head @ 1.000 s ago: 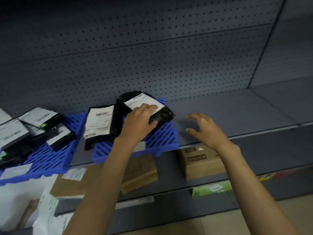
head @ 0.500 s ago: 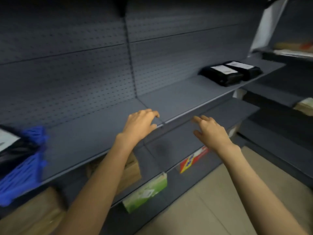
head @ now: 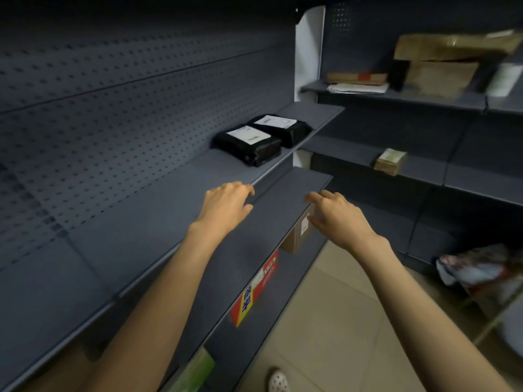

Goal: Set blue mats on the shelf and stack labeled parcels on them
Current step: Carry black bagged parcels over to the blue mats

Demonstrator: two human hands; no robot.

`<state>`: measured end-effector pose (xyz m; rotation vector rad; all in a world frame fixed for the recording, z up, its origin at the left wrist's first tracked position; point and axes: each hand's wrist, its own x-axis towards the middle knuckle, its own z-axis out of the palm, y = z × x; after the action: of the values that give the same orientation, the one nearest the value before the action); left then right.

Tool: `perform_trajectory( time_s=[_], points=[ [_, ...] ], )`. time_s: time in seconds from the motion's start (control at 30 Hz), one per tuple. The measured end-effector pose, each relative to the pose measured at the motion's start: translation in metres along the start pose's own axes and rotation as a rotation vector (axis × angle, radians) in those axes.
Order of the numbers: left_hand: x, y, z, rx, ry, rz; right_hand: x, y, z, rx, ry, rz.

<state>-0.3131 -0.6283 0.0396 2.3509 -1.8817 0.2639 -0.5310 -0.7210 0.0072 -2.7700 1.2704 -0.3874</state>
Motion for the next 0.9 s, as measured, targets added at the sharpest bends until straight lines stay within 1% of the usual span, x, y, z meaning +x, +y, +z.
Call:
perform_trajectory(
  time_s=[0.2, 0.3, 0.4, 0.53, 0.63, 0.73, 0.8, 0.9],
  points=[
    [0.137, 0.006, 0.019, 0.028, 0.032, 0.007, 0.111, 0.053, -0.004, 0.001, 0.036, 0.023],
    [0.205, 0.004, 0.021, 0.020, 0.029, -0.033, 0.166, 0.076, -0.011, -0.007, 0.033, 0.001],
    [0.256, 0.004, 0.032, 0.017, 0.011, -0.087, 0.212, 0.100, -0.010, 0.025, 0.089, 0.000],
    [0.292, 0.001, 0.060, 0.006, -0.072, -0.166, 0.264, 0.113, 0.009, 0.076, 0.044, -0.018],
    [0.317, -0.004, 0.075, -0.022, -0.099, -0.258, 0.311, 0.114, 0.025, 0.097, 0.049, -0.076],
    [0.335, -0.010, 0.089, -0.030, -0.123, -0.329, 0.356, 0.113, 0.042, 0.126, 0.013, -0.153],
    [0.346, -0.012, 0.096, -0.019, -0.125, -0.397, 0.386, 0.117, 0.053, 0.140, -0.036, -0.168],
    [0.358, -0.006, 0.104, -0.036, -0.143, -0.521, 0.422, 0.127, 0.067, 0.189, -0.179, -0.137]
  ],
)
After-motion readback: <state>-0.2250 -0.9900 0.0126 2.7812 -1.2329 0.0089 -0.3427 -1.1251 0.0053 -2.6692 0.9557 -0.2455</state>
